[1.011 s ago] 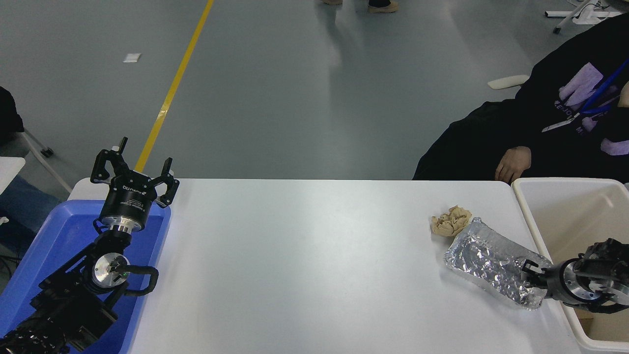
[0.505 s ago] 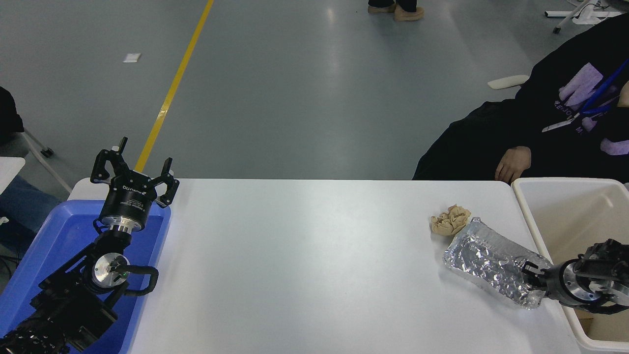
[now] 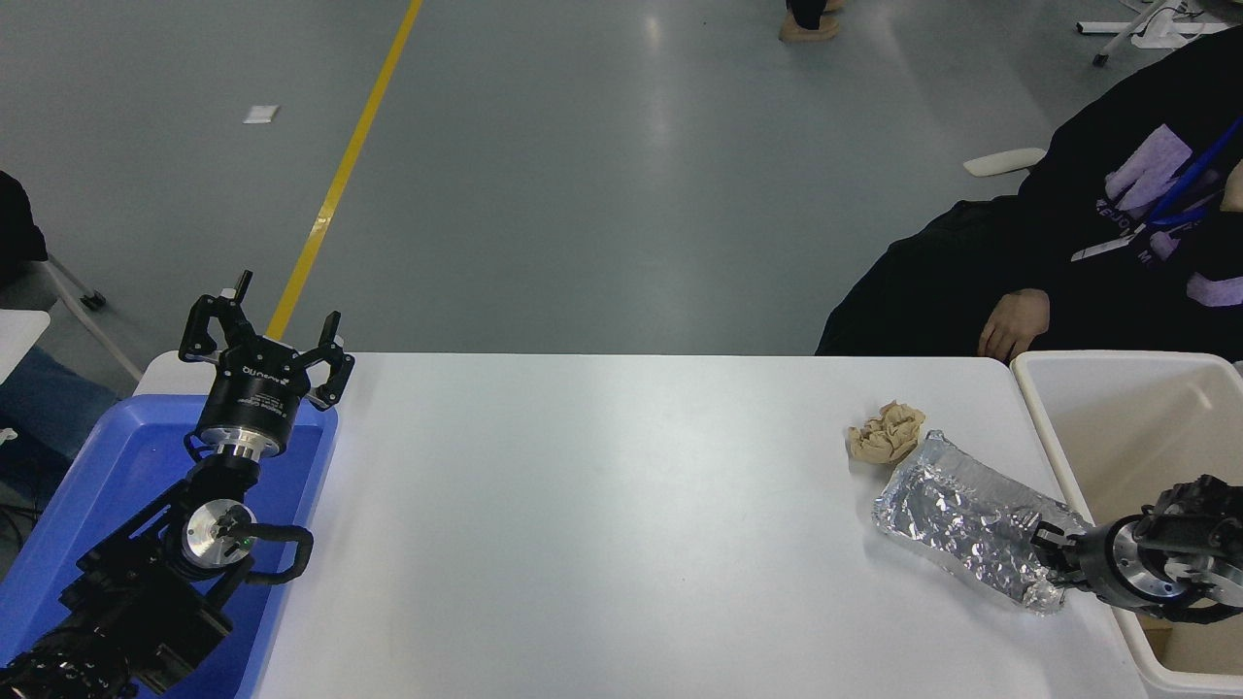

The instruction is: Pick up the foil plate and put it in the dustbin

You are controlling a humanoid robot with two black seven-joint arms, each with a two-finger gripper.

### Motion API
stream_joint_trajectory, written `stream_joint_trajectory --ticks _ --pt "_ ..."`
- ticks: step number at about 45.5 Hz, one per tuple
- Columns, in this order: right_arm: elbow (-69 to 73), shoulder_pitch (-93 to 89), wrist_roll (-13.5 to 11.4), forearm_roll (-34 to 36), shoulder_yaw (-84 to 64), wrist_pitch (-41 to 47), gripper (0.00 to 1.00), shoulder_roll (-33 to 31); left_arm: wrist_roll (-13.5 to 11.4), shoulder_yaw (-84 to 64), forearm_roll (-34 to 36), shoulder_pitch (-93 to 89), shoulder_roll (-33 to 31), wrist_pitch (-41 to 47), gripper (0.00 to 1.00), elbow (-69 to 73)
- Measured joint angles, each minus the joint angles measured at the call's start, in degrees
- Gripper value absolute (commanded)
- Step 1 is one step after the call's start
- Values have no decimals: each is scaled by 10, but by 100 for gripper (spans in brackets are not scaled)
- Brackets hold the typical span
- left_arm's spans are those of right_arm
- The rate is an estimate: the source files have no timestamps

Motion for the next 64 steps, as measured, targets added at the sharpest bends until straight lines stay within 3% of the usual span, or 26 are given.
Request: stream_joint_trajectory --ticks 29,64 --pt "5 5 0 2 0 55 0 -12 0 0 0 0 0 0 98 0" --pt "5 8 0 10 0 63 0 -17 0 0 0 0 0 0 98 0"
